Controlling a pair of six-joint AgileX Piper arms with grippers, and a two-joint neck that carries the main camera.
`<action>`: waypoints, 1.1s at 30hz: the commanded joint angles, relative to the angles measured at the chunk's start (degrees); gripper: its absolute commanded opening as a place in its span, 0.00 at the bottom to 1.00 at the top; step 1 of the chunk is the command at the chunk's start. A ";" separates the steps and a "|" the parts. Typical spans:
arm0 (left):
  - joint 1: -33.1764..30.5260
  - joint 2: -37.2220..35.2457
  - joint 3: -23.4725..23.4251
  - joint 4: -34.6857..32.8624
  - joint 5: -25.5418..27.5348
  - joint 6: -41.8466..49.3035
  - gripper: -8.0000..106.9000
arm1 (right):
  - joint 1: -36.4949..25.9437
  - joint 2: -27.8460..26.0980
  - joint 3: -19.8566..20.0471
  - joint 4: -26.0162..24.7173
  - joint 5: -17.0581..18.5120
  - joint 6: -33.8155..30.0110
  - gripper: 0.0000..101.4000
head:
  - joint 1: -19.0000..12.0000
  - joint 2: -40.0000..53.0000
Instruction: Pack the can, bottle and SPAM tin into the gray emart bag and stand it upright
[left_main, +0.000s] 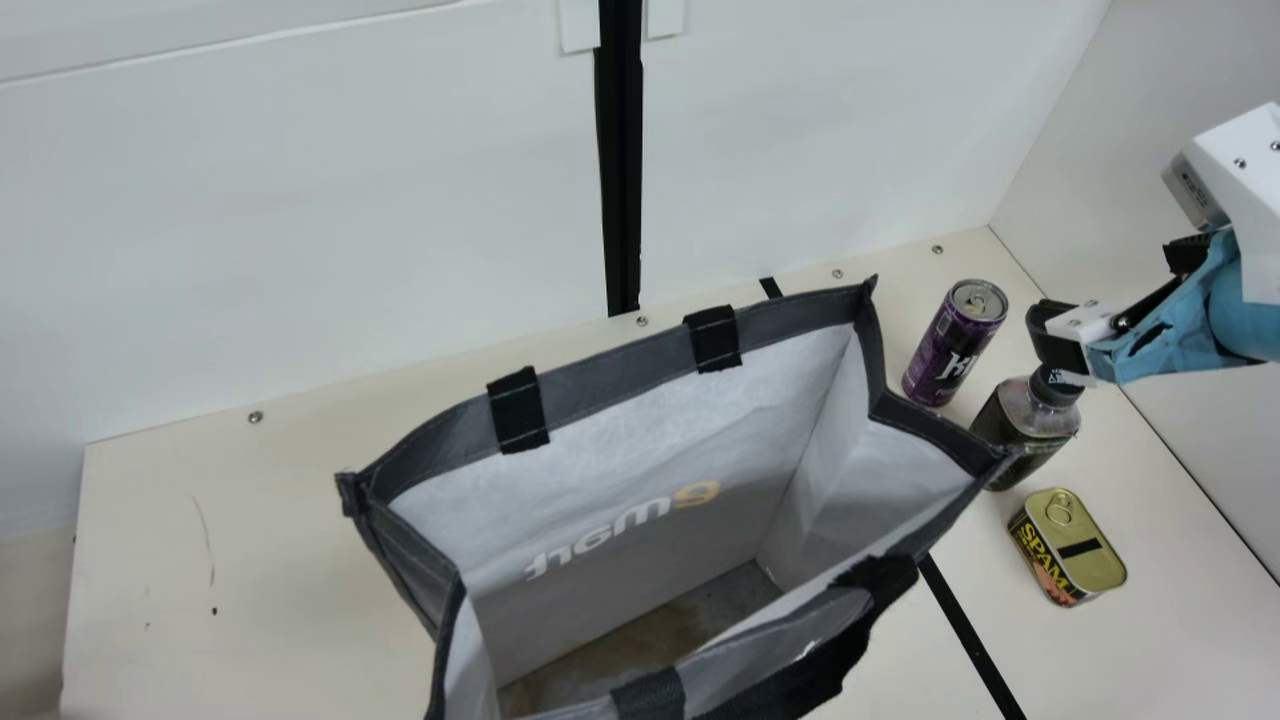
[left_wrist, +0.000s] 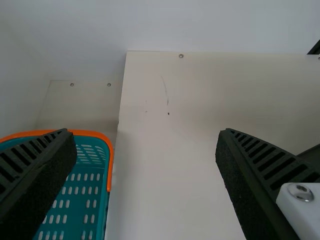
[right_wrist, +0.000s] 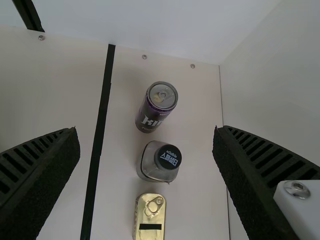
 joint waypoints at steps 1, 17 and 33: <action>0.00 0.00 0.00 0.00 0.00 0.00 0.85 | 0.00 0.00 0.00 0.00 0.00 0.00 0.94 | -1.30 -0.14; 0.00 0.00 0.00 0.00 0.00 0.00 0.85 | 0.00 0.00 0.00 0.00 0.00 0.00 0.94 | -1.30 -0.14; 0.92 4.98 -6.19 -5.35 -1.02 2.98 0.85 | 0.00 0.00 0.00 0.00 0.00 0.00 0.94 | -1.30 -0.14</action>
